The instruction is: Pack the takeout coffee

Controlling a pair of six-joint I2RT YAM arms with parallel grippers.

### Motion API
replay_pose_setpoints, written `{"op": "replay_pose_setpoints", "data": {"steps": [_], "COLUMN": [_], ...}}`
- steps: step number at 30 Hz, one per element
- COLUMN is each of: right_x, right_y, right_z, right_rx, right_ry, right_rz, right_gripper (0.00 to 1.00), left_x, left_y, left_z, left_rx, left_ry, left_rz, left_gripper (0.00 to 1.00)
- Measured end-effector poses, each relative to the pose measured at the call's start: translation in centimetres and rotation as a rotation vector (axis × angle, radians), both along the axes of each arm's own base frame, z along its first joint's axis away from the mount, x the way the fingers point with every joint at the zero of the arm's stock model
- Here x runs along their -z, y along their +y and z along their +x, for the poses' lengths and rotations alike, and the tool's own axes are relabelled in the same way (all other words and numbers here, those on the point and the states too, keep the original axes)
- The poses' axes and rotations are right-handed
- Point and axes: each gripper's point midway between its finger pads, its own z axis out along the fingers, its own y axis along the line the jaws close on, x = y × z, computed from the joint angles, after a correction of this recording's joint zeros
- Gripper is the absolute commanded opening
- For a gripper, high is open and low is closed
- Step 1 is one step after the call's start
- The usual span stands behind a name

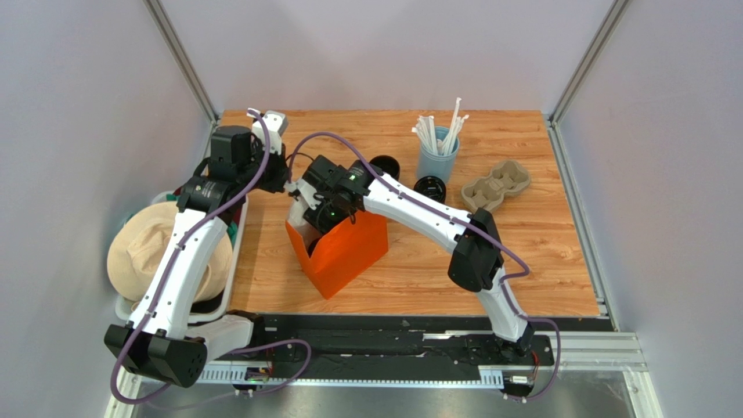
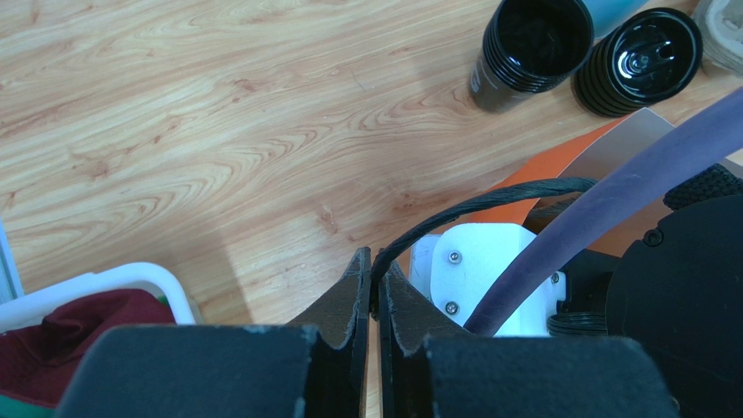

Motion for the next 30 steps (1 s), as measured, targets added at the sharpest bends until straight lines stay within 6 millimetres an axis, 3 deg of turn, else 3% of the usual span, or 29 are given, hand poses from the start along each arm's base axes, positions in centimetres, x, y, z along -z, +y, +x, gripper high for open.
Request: {"op": "replay_pose_setpoints", "data": {"steps": [3,7,17,30], "right_x": [-0.3,-0.7,-1.7,-4.4], "right_y": [-0.3,-0.6,-1.3,-1.7], "right_z": [-0.1,-0.1,-0.4,-1.1], "right_rx": [-0.002,-0.006,-0.026,-0.085], "right_ry": [-0.001,-0.003,-0.014,-0.054], "right_rz": [-0.011,-0.02,-0.03,0.006], "right_gripper": [0.54,0.6,0.71,0.8], "left_x": [-0.2,-0.4,-0.9,-2.1], "left_y": [-0.1,-0.3,-0.7,-1.7], "left_z": [-0.1,-0.2,-0.3,0.2], "left_rx": [0.007,0.014,0.031,0.065], "left_ry": [-0.004,-0.011,-0.026,-0.075], "left_rz": [-0.006,-0.013,-0.028,-0.062], "left_gripper": [0.0,0.01,0.05,0.19]}}
